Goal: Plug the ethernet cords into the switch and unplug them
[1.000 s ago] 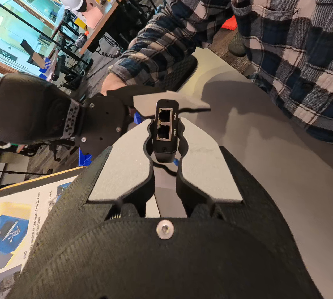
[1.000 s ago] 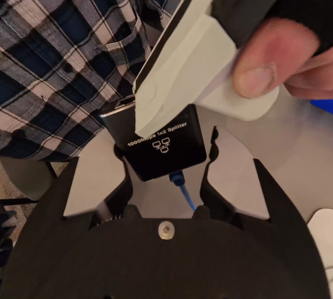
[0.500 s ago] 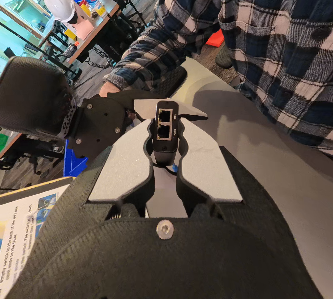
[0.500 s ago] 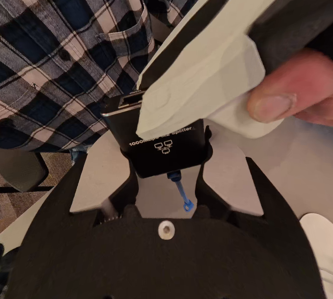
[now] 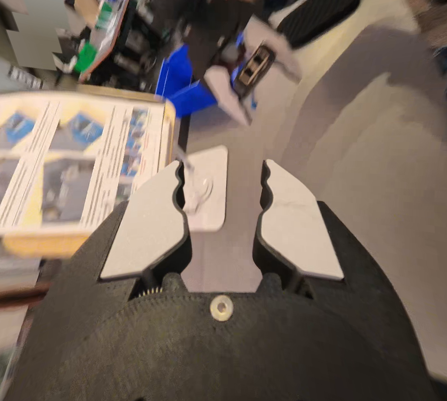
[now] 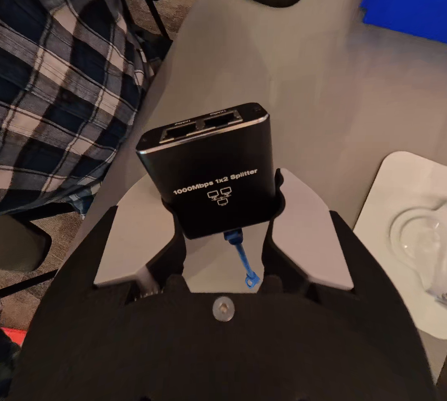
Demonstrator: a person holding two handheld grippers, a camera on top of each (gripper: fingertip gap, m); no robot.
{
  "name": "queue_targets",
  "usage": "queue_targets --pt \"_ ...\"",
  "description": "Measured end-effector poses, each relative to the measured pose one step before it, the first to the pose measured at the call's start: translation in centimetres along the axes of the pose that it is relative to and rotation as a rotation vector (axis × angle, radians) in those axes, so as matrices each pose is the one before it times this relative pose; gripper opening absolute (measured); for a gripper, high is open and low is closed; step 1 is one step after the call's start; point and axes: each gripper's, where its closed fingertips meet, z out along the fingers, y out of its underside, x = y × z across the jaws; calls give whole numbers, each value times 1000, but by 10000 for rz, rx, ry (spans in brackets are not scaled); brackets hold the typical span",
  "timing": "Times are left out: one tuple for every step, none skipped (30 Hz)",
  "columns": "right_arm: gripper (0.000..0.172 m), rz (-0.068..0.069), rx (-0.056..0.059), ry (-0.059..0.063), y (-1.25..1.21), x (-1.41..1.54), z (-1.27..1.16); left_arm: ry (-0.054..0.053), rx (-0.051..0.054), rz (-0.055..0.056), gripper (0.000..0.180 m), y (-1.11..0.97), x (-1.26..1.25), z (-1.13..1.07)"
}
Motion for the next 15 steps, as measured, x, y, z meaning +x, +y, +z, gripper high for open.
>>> queue_targets --pt "80 33 -23 127 282 72 4 -422 -712 -232 59 2075 -657 -1349" --pt "80 39 35 88 129 32 43 -377 -702 -200 58 2202 -641 -1175" --pt "80 33 39 67 62 1 99 -290 -744 -274 57 2334 -598 -976" --pt "80 1 -26 44 101 -60 150 -242 -643 -283 56 2190 -561 -800" --pt "80 -18 -76 36 135 -93 210 -188 -520 -213 54 1973 -493 -634" --pt "81 4 -67 51 116 -39 215 -158 -548 -168 53 1950 -499 -409" --pt "81 32 -21 41 64 -15 168 -108 -563 -109 49 1967 -474 -215" --pt "81 30 20 7 16 -34 151 -81 -490 -83 47 1774 -460 -11" --pt "81 22 42 -8 0 -55 118 13 -335 -40 43 1482 -333 182" --pt "81 36 43 -11 -19 -32 90 152 -303 -74 41 1352 -150 389" --pt "81 35 2 -4 40 -30 84 232 -341 -126 40 1299 -57 626" --pt "80 22 -29 19 72 2 70 229 -419 -26 38 1286 -4 759" --pt "80 34 -12 23 30 15 56 286 -393 46 36 1123 109 819" --pt "80 45 -4 4 6 -8 59 241 -304 32 34 933 11 832" --pt "80 47 -1 -1 2 -26 63 236 -275 34 31 874 -34 806"
